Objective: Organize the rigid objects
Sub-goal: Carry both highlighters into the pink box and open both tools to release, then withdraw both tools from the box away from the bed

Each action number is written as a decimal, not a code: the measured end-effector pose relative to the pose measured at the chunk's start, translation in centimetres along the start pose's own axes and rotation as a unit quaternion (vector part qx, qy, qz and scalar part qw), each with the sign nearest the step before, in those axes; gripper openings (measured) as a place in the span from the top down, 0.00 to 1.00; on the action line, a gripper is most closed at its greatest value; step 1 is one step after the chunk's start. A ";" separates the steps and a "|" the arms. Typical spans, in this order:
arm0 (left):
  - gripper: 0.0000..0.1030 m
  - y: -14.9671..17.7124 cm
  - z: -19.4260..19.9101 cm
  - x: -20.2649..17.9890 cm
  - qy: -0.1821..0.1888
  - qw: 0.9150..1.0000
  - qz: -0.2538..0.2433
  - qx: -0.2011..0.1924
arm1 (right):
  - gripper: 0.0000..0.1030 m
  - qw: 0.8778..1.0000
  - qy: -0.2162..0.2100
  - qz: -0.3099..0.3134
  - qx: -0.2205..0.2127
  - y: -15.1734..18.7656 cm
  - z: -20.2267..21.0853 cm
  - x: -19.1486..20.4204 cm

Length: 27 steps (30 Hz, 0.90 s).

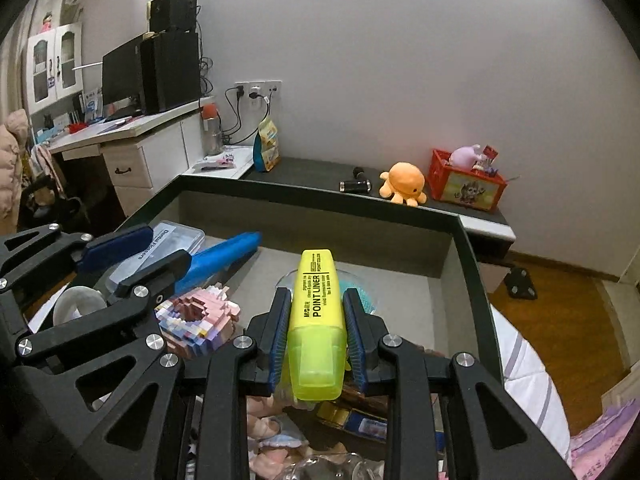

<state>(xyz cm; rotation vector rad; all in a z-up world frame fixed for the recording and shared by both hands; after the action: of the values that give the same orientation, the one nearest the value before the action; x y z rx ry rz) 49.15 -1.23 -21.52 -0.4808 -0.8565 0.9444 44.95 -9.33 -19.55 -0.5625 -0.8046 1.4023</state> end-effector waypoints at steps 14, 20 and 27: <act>0.28 0.5 4.6 2.0 -0.027 0.999 0.025 -0.028 | 0.30 0.998 0.044 -0.022 -0.036 -0.8 3.3 -0.9; 0.12 0.9 8.5 2.8 -0.028 0.997 0.046 -0.055 | 0.09 0.997 0.029 -0.043 -0.057 -1.4 6.7 -2.0; 0.01 2.2 14.5 3.4 -0.034 0.993 0.073 -0.088 | 0.00 0.994 0.017 -0.051 -0.090 -0.8 12.3 -2.0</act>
<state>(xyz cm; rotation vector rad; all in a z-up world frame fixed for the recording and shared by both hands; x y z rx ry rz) 37.34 2.85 -13.09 -0.6726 -0.9804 1.0278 36.00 -12.79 -11.64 -0.6723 -0.9257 1.2304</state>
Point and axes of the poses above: each gripper's, at about its wrist camera, not at the fingertips, and z roughly against the way its jaws point, x to its left, y to its underside, the point moved 3 cm from there along -z, roughly the way its jaws point, and after that the axes turned 14 degrees about -z, right-handed, at the moved point
